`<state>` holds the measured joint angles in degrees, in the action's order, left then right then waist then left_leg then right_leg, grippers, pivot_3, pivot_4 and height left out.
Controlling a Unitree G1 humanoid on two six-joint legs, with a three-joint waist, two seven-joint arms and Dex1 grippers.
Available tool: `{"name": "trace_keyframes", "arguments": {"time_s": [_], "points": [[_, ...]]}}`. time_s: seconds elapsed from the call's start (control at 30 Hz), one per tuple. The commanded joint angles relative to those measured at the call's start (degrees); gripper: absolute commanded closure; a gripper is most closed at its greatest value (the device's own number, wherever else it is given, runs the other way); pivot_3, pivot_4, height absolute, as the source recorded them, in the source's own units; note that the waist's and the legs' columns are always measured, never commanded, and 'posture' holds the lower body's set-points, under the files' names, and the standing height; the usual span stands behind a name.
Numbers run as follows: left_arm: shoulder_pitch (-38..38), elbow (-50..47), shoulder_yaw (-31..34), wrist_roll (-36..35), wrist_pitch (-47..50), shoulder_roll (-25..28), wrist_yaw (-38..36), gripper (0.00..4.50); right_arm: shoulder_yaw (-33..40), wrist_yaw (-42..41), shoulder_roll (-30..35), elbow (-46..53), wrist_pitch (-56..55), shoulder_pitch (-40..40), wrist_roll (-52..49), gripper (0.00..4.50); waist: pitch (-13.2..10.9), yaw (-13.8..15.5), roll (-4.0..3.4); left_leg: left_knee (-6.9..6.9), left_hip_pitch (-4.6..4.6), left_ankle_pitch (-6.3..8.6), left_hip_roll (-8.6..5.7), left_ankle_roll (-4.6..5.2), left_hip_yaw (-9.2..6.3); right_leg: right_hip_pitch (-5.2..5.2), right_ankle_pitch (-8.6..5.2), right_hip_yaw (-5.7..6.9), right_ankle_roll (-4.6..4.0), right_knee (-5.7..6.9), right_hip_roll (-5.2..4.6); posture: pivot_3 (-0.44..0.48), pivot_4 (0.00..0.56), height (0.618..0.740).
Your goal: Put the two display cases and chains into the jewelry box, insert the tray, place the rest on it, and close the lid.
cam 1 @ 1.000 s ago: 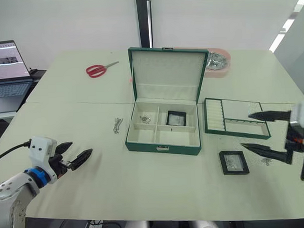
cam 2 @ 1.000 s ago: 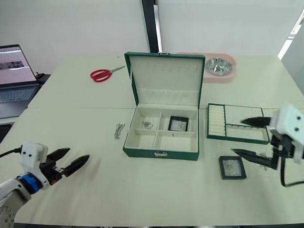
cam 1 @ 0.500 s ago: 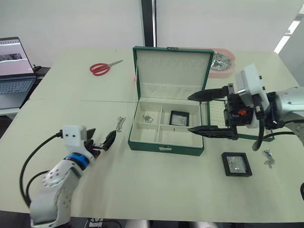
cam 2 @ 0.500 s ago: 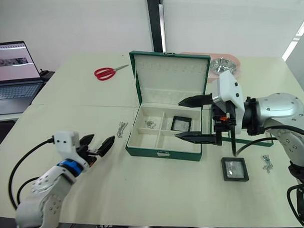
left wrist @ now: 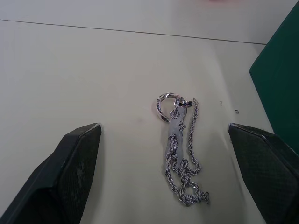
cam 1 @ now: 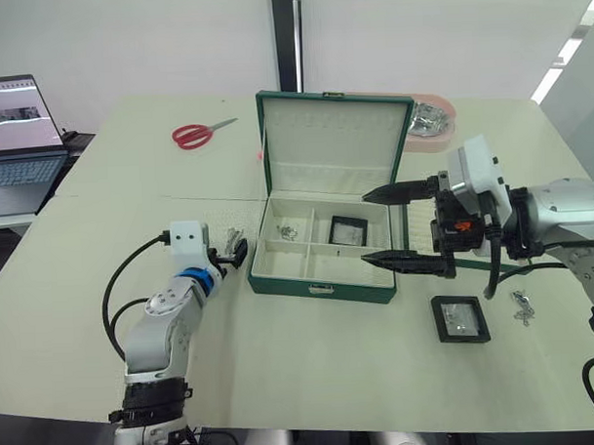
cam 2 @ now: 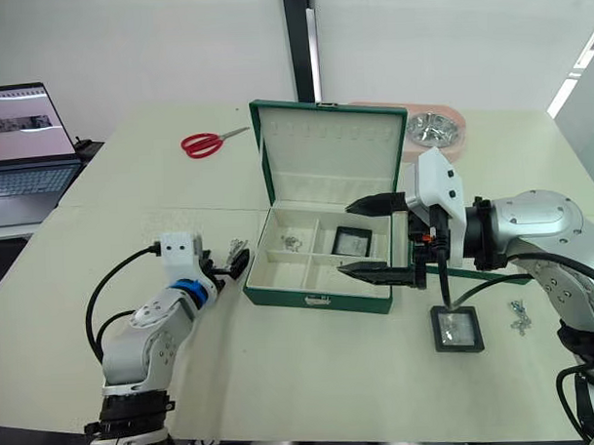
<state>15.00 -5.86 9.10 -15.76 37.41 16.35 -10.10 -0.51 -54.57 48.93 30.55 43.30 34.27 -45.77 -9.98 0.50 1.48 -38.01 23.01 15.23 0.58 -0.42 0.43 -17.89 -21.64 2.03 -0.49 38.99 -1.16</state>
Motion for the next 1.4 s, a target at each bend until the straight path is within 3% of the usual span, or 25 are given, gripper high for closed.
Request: {"name": "trace_keyframes", "arguments": {"time_s": [0.03,0.47,0.87,0.97,1.1,1.33,1.4], "points": [[-1.1,0.4,-2.6,0.9,3.4,0.4,-0.6,0.62,2.6,1.0,0.0,1.8,0.3,-0.1,-1.3,0.00,0.0,0.0,0.00,0.00,0.00,0.00,0.00,-0.01,0.00,0.00,0.00,0.00,0.00,0.00,0.00,0.000,0.150,0.740],[-2.3,-1.1,-3.7,1.8,7.2,1.3,-2.1,4.46,3.6,2.6,0.2,2.8,2.1,-0.5,-3.4,0.00,0.0,0.0,-0.07,0.01,-0.04,0.00,-0.02,0.00,-0.01,0.07,0.00,0.00,0.00,-0.03,-0.02,0.000,0.150,0.740],[-3.0,-9.1,2.2,-0.3,-5.0,1.9,-3.7,4.48,5.2,4.3,0.5,3.0,2.8,-1.7,-4.4,0.00,0.0,0.0,0.02,0.03,-0.01,0.01,0.00,0.02,-0.01,0.02,0.00,0.01,0.00,-0.04,-0.02,0.000,0.150,0.740],[-3.4,-11.7,4.1,-1.9,-6.8,4.7,-7.2,4.48,5.7,4.3,0.5,3.0,2.8,-2.2,-4.3,0.00,0.0,-0.1,0.02,0.03,0.00,0.01,0.00,0.02,-0.01,0.01,0.00,0.01,0.00,-0.04,-0.02,0.000,0.150,0.740],[-3.4,-14.2,7.4,-5.5,-7.5,9.9,-12.6,4.48,6.3,4.1,0.9,3.1,2.7,-3.1,-4.0,0.00,0.0,-0.2,0.01,0.06,-0.02,0.01,0.00,0.01,-0.01,0.00,0.00,0.01,0.00,-0.05,-0.02,0.000,0.150,0.740],[-0.5,-17.5,11.0,-20.2,-0.2,25.9,-32.3,4.48,6.6,3.1,1.9,3.1,1.8,-4.7,-2.9,0.00,-0.1,-0.5,-0.01,0.07,-0.01,0.00,0.00,-0.01,-0.04,-0.02,0.00,0.01,0.00,-0.06,-0.02,0.000,0.150,0.740],[1.7,-17.2,8.8,-22.2,2.5,31.9,-38.2,4.48,6.4,3.0,1.9,3.3,1.7,-5.1,-2.6,0.00,-0.1,-0.5,-0.03,0.07,-0.02,0.00,0.00,0.00,-0.04,-0.02,-0.01,0.01,0.00,-0.06,-0.02,0.000,0.150,0.740]]}}
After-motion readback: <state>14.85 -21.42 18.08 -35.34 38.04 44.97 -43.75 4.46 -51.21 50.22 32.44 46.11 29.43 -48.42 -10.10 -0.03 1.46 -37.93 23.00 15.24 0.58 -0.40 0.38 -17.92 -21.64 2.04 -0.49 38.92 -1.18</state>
